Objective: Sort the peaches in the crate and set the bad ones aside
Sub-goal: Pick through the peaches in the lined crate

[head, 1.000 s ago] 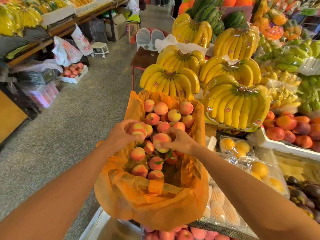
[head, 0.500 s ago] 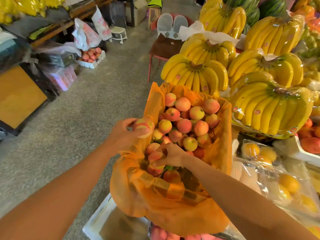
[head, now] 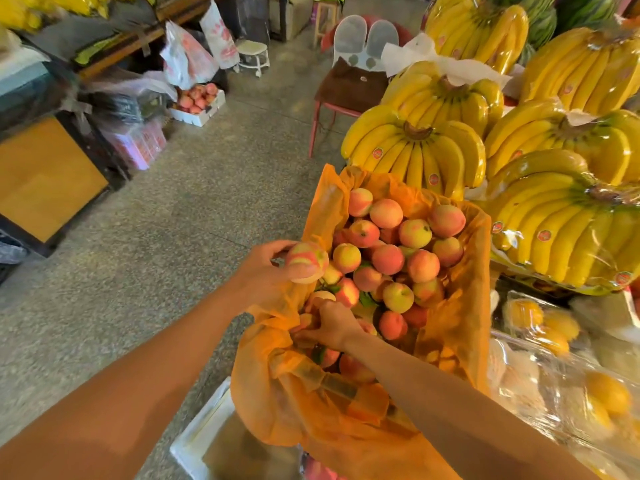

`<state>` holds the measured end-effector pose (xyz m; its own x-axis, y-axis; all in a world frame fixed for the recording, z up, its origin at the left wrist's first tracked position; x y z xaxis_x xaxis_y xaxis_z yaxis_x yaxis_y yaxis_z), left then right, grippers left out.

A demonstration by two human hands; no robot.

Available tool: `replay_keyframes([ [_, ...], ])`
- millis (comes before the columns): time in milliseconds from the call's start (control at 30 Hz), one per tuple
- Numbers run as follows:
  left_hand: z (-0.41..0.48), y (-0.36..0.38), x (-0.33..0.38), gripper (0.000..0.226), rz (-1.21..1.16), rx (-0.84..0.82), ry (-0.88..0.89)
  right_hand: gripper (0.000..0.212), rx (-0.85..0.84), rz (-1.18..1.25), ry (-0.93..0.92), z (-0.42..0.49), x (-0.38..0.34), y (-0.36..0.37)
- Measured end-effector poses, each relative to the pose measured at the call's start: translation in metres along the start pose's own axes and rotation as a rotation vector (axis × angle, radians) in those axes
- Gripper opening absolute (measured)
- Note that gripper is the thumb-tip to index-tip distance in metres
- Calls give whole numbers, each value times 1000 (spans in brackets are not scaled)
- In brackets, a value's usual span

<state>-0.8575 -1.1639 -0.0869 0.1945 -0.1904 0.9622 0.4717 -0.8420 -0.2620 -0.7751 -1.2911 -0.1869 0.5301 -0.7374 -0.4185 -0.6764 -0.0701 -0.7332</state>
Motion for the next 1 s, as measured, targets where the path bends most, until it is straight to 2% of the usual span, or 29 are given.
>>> replay_keyframes([
  [100, 1, 1, 2, 54, -12, -33, -1, 48, -87, 58, -8, -1, 5, -8],
  [167, 2, 1, 2, 59, -15, -53, 9, 35, -158, 189, -15, -3, 11, -21],
  [267, 3, 4, 1, 61, -38, -70, -2, 17, -116, 597, 43, -8, 19, -54],
  [367, 5, 8, 1, 60, -20, -91, 5, 32, -97, 1068, 108, -15, 22, -89],
  [433, 7, 10, 3, 55, 10, -98, 26, 48, -209, 1155, 70, -22, 16, -105],
  [500, 6, 14, 8, 50, 20, -113, 58, 52, -331, 1058, 21, -30, 7, -113],
  [567, 5, 17, 11, 52, 33, -129, 92, 47, -416, 934, -27, -36, -1, -111],
  [700, 5, 22, 8, 62, 134, -212, 142, 34, -411, 924, -50, -35, -2, -104],
  [800, 5, 24, 0, 78, 284, -280, 110, 41, -443, 905, -49, -36, 9, -100],
  [867, 4, 24, -1, 84, 424, -279, 171, 50, -427, 705, -1, -41, 22, -98],
  [933, 2, 23, -2, 82, 512, -245, 237, 58, -371, 339, 49, -47, 34, -94],
  [1000, -1, 24, -9, 79, 576, -247, 266, 62, -403, 69, 43, -51, 40, -82],
])
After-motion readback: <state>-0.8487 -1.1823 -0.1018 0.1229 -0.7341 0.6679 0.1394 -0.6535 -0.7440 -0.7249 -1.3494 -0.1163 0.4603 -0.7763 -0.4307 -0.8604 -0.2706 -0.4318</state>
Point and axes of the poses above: each hand's wrist, its own z-axis towards the middle knuckle, its own y-axis out of the palm, x = y × z, the point moved 4 cm from there along z, towards the middle knuckle, and after that the axes turned 11 degrees about y, right-handed, at the moved point
